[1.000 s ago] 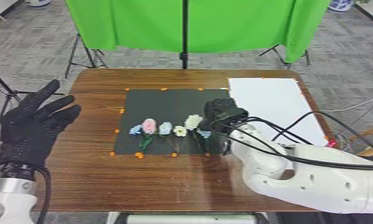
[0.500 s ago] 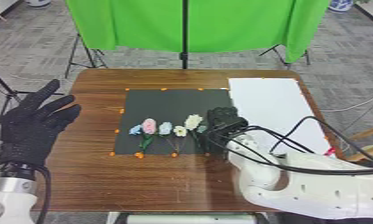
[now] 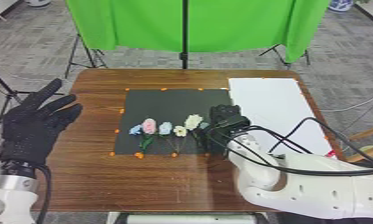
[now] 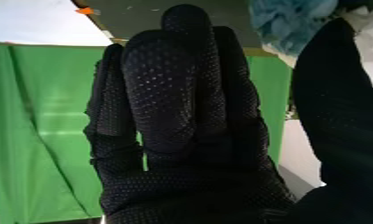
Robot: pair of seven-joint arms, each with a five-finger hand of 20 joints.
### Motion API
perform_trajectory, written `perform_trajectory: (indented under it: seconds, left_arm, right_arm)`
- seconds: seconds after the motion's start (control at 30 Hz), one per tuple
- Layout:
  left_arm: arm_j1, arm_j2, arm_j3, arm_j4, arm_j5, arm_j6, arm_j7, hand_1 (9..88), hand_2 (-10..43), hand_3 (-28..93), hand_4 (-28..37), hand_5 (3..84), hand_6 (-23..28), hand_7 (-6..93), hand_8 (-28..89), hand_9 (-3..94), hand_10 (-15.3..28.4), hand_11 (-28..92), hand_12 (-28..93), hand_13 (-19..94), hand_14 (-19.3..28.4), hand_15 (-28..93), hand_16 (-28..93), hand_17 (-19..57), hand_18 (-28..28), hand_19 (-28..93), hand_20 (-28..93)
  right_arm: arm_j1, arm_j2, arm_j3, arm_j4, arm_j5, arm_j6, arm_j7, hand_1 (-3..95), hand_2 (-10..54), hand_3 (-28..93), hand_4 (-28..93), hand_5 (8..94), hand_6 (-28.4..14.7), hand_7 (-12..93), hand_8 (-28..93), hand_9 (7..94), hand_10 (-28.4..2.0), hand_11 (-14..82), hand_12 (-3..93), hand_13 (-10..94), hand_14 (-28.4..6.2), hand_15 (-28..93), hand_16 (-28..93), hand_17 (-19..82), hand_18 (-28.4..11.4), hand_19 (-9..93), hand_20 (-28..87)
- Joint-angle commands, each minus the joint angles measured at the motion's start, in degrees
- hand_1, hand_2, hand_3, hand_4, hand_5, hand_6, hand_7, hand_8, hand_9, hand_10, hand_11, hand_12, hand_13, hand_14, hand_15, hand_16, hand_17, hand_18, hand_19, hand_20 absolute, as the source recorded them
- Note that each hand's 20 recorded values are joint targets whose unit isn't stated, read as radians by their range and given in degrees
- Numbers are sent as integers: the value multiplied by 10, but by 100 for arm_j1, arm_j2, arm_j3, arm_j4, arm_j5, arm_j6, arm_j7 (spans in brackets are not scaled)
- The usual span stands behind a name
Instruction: Arrange flowers
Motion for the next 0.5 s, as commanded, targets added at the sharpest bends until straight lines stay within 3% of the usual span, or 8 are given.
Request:
perform_trajectory:
  seconds: [0.03,0.3,0.4,0.5]
  left_arm:
    - [81,-30,18,32,25,-28,-45,222,74,774,-269,324,78,165,-107,330,211,321,110,252,284,614,-125,-71,256,592,244]
    - [348,-60,-6,-34,-51,96,237,222,74,774,-269,325,78,164,-107,329,212,322,108,250,284,615,-126,-71,256,592,245]
    - [493,-100,-56,-51,-50,135,322,222,74,774,-268,324,78,163,-107,328,210,322,108,250,284,615,-126,-71,256,592,245]
    - [678,-153,-145,-58,-97,132,435,222,75,773,-268,323,77,162,-107,325,209,321,106,249,284,615,-126,-71,256,592,245]
  right_arm:
    - [-146,76,301,-155,324,60,-158,351,-95,738,-282,697,-29,206,-126,778,-137,294,167,773,-79,657,161,338,-228,875,96]
    - [-340,258,753,-277,673,199,-273,348,-95,744,-280,691,-31,201,-127,773,-139,292,167,769,-81,658,162,338,-229,877,88]
    - [-780,475,1532,-398,992,245,-559,328,-95,748,-272,684,-31,198,-127,772,-143,288,166,764,-87,652,160,339,-227,873,81]
    - [-1402,679,2623,-538,1969,321,-1027,304,-73,748,-259,660,-32,188,-126,745,-150,267,159,736,-99,618,146,317,-236,807,47]
